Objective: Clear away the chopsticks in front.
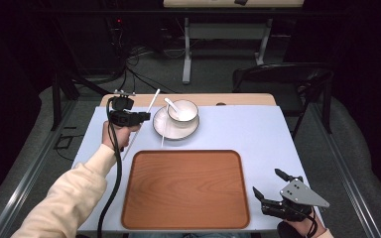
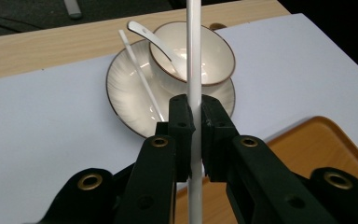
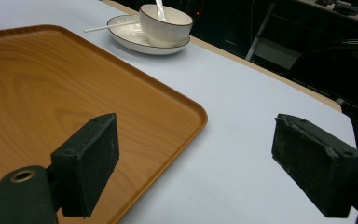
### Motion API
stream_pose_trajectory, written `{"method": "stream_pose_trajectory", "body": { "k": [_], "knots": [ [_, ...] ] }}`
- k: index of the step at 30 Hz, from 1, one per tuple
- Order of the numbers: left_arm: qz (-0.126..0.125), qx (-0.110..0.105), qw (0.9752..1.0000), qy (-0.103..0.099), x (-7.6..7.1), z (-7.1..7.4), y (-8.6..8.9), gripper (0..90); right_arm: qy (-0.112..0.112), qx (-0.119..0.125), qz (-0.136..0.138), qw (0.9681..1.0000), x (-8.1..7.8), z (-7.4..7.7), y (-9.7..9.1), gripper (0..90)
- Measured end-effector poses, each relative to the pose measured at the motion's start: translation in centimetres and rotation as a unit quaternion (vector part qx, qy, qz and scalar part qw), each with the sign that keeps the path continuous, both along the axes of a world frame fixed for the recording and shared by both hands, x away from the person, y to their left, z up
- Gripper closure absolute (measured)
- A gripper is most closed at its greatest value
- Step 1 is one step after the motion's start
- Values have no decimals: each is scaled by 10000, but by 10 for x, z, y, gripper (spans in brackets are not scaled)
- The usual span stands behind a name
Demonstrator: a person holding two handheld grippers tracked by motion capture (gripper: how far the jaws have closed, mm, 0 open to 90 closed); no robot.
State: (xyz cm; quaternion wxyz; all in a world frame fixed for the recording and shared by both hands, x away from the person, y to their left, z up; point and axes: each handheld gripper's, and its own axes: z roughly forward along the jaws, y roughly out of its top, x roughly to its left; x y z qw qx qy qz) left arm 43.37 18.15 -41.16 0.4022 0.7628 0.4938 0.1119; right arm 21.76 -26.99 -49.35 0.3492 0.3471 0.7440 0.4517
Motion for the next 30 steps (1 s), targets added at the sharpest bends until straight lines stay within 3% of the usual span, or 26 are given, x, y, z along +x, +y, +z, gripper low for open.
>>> {"method": "stream_pose_trajectory", "body": {
  "k": [15,24,30],
  "knots": [
    [-242,-93,9996,-55,-47,-8,6,842,6,-18,8,10000,0,0,0,144],
    [-263,-99,9996,-7,-70,-17,14,842,7,-20,9,10000,0,0,0,143],
    [-199,-239,9995,-13,-81,-23,20,842,1,-31,10,10000,0,0,0,144]
  ]
}}
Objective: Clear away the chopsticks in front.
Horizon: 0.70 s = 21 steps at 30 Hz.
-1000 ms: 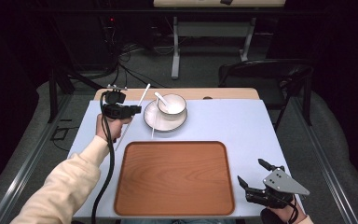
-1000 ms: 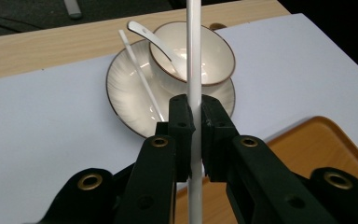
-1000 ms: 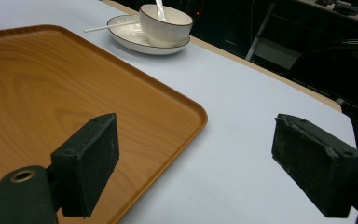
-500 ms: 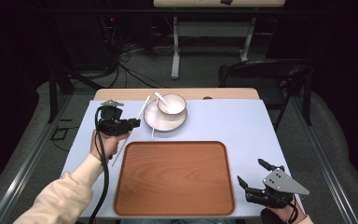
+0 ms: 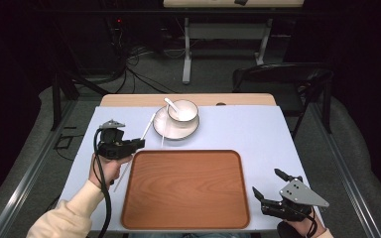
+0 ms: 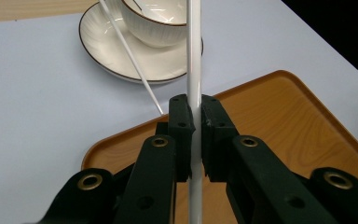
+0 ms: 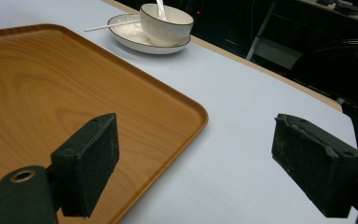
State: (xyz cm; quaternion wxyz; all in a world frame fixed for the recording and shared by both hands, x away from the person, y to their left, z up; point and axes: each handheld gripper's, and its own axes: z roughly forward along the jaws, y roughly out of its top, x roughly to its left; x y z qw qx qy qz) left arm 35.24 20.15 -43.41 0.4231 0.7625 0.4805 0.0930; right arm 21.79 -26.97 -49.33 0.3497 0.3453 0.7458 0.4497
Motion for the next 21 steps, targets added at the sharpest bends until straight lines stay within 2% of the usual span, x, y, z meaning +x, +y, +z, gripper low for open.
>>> {"method": "stream_pose_trajectory", "body": {
  "k": [10,21],
  "knots": [
    [132,-188,9997,28,-18,-12,8,842,9,7,1,10000,0,0,0,144],
    [294,-200,9992,184,-31,-32,11,842,4,2,3,10000,0,0,0,144]
  ]
}}
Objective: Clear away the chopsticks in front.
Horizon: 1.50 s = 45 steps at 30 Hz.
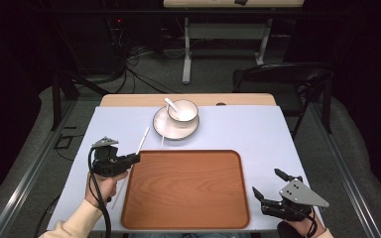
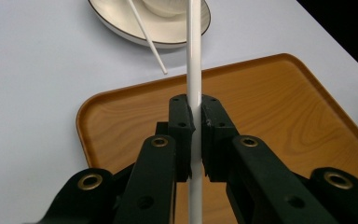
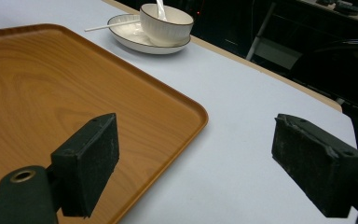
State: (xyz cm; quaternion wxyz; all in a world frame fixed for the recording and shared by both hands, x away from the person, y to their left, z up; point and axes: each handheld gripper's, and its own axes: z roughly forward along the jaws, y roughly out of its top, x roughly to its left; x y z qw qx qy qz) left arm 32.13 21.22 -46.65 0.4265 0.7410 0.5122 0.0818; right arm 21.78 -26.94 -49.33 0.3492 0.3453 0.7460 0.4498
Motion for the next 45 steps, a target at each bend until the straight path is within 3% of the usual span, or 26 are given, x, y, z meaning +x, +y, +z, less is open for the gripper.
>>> {"method": "stream_pose_trajectory", "body": {
  "k": [15,18,24,28,33,38,45],
  "knots": [
    [282,-3,9987,419,-4,-41,-5,842,-1,11,-13,10000,0,0,0,144],
    [369,-175,9972,619,-3,-48,-2,841,-2,15,-16,10000,0,0,0,144],
    [578,39,9959,695,0,-61,-3,841,-10,18,-13,10000,-1,0,0,143],
    [552,348,9952,733,-1,-67,-9,840,-14,18,-7,10000,-1,0,0,144],
    [686,378,9929,898,1,-73,-7,839,-16,22,-8,10000,-1,0,0,144],
    [723,447,9920,930,2,-76,-7,837,-17,14,8,10000,0,0,0,144],
    [892,322,9907,971,4,-79,-8,837,-1,10,34,10000,1,0,1,144]
  ]
}}
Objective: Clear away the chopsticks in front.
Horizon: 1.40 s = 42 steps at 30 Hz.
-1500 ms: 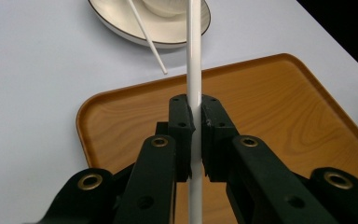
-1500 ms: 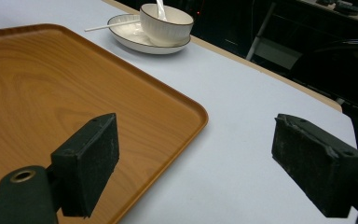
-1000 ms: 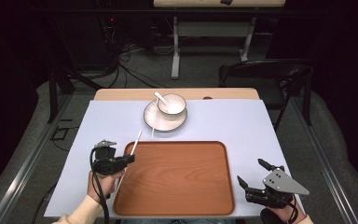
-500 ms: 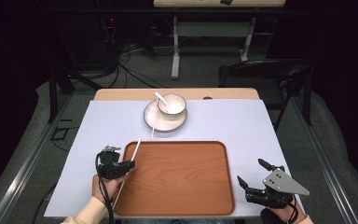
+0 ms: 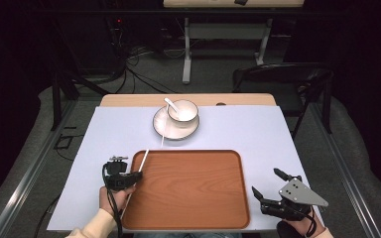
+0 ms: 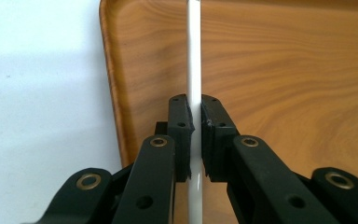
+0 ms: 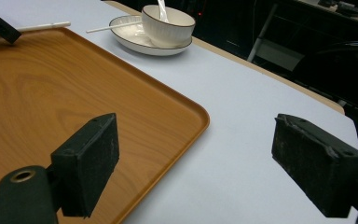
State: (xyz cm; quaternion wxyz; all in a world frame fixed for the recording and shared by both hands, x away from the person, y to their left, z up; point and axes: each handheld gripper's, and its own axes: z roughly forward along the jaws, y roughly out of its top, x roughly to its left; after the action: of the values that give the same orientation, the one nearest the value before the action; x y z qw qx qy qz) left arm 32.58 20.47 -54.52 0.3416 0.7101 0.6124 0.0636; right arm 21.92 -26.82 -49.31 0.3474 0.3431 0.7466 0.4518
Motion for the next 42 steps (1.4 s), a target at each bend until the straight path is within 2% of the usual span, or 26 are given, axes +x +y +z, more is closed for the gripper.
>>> {"method": "stream_pose_trajectory", "body": {
  "k": [3,6,10,14,19,22,24,26,29,34,36,40,42],
  "knots": [
    [43,-104,9999,-3,-1,-1,-3,837,-7,-6,20,10000,1,0,1,143],
    [28,-88,10000,10,0,-1,-4,837,1,-1,20,10000,1,0,1,144],
    [-16,55,10000,24,2,-3,-5,813,-7,0,27,10000,1,0,1,144],
    [-167,256,9995,-48,2,-2,-7,779,-9,2,22,10000,1,0,1,143],
    [-256,370,9990,-83,1,-1,-9,749,-10,10,27,10000,1,0,1,144],
    [-302,392,9987,-134,1,2,-10,639,-4,10,23,10000,1,0,1,144],
    [-323,389,9985,-208,0,7,-10,533,-12,-9,24,10000,0,0,1,144],
    [-400,437,9976,-361,1,14,-12,438,-16,5,9,10000,1,0,0,143],
    [-567,500,9958,-523,5,23,-13,346,3,13,4,10000,1,0,0,144],
    [-803,548,9936,-579,25,34,-13,242,3,-4,17,10000,0,0,0,144],
    [-867,550,9931,-565,37,38,-15,180,-19,-10,14,10000,0,0,0,144],
    [-1023,687,9909,-550,68,50,-20,127,0,3,4,10000,0,0,0,144],
    [-1005,721,9904,-620,81,57,-21,67,3,-1,11,10000,1,0,0,144]
  ]
}}
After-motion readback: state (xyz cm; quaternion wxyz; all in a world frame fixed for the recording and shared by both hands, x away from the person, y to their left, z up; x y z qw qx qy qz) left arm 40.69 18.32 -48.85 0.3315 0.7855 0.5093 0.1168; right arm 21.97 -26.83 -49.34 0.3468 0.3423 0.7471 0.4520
